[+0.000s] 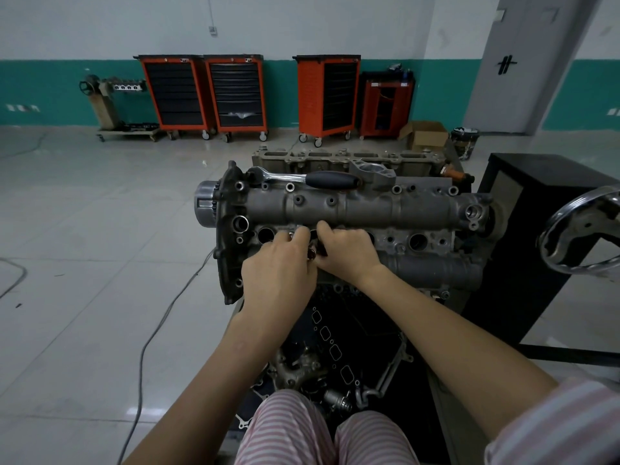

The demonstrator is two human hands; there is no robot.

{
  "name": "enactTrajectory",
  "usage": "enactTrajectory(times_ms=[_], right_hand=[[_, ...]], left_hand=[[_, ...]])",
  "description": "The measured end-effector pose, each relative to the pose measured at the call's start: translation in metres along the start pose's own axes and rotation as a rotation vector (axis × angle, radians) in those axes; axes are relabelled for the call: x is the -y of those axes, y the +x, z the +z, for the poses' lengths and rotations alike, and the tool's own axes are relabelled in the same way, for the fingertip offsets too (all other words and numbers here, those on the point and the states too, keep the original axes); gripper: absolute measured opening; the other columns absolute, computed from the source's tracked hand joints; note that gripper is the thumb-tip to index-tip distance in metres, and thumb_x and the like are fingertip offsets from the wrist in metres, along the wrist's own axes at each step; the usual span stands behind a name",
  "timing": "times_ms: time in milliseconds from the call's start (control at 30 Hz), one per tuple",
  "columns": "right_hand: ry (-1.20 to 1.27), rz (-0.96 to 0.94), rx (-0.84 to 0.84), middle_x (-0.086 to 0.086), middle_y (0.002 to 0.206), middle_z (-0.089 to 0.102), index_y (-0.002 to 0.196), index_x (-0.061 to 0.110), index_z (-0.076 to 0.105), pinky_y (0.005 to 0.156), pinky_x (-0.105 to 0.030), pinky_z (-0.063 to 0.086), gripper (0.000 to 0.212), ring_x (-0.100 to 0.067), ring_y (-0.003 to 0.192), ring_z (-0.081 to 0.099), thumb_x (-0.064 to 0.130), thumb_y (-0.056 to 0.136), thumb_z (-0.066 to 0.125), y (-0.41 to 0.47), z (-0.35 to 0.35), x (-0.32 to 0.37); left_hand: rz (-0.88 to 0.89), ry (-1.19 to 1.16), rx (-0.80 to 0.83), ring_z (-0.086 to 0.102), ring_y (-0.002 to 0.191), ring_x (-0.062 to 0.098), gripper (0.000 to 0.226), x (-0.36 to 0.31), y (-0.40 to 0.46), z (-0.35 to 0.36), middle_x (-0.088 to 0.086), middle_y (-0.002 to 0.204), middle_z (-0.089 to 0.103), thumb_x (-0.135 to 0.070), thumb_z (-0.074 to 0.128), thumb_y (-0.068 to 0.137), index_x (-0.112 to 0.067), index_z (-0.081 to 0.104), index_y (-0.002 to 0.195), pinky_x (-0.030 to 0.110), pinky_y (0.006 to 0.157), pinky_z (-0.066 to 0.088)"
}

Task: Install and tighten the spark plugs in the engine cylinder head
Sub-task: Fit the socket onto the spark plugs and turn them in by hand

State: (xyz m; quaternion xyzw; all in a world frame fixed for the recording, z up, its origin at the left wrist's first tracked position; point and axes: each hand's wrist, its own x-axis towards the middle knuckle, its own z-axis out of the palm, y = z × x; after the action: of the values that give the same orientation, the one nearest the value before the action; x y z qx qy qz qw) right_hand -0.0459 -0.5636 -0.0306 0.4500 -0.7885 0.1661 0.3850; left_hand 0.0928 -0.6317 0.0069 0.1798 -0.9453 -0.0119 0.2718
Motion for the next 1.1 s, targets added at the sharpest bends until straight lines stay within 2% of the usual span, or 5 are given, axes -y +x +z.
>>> enactTrajectory(times_ms=[233, 500, 633, 867, 1100], right_hand=[[0.018, -0.073, 0.003, -0.003, 0.041, 0.054, 0.067, 0.006, 0.06, 0.036, -0.019, 0.034, 0.026, -0.022, 0.03, 0.05, 0.016, 0.059, 0.083, -0.003, 0.0036, -0.004], [-0.006, -0.019, -0.059, -0.004, 0.042, 0.055, 0.067, 0.005, 0.061, 0.035, -0.019, 0.036, 0.024, -0.023, 0.033, 0.053, 0.029, 0.069, 0.057, -0.0006, 0.0024, -0.0007], [-0.005, 0.0, -0.013, -0.004, 0.044, 0.057, 0.073, 0.004, 0.061, 0.035, -0.02, 0.036, 0.032, -0.024, 0.034, 0.054, 0.023, 0.055, 0.08, -0.0009, 0.0022, -0.0008], [-0.014, -0.057, -0.06, -0.001, 0.039, 0.051, 0.06, 0.011, 0.059, 0.036, -0.017, 0.031, 0.02, -0.021, 0.03, 0.049, 0.022, 0.068, 0.074, -0.003, 0.004, -0.0041], [0.024, -0.018, -0.038, -0.004, 0.041, 0.054, 0.062, 0.005, 0.06, 0.034, -0.02, 0.035, 0.031, -0.022, 0.032, 0.052, 0.02, 0.052, 0.085, -0.0008, 0.0008, -0.0004]], left_hand=[[-0.068, -0.07, 0.063, 0.047, 0.061, 0.014, 0.045, -0.003, -0.0009, -0.0019, -0.009, 0.069, 0.046, -0.065, 0.033, 0.088, -0.021, 0.043, 0.084, 0.025, 0.044, 0.021], [-0.078, 0.039, 0.032, 0.054, 0.065, 0.017, 0.038, -0.005, 0.0007, -0.0029, -0.003, 0.075, 0.056, -0.049, 0.037, 0.094, -0.018, 0.058, 0.089, 0.025, 0.046, 0.026], [-0.021, -0.039, 0.005, 0.061, 0.083, 0.018, 0.026, -0.0017, 0.0001, -0.003, -0.004, 0.095, 0.059, -0.042, 0.049, 0.09, -0.021, 0.048, 0.106, 0.027, 0.052, 0.03], [-0.11, -0.101, 0.052, 0.048, 0.057, 0.017, 0.047, -0.0044, -0.0004, -0.0022, -0.007, 0.058, 0.043, -0.06, 0.028, 0.092, -0.023, 0.044, 0.068, 0.024, 0.044, 0.021], [-0.066, -0.02, -0.015, 0.045, 0.061, 0.013, 0.028, -0.0033, -0.0002, -0.0001, -0.007, 0.069, 0.046, -0.047, 0.04, 0.093, -0.023, 0.043, 0.078, 0.024, 0.043, 0.019]])
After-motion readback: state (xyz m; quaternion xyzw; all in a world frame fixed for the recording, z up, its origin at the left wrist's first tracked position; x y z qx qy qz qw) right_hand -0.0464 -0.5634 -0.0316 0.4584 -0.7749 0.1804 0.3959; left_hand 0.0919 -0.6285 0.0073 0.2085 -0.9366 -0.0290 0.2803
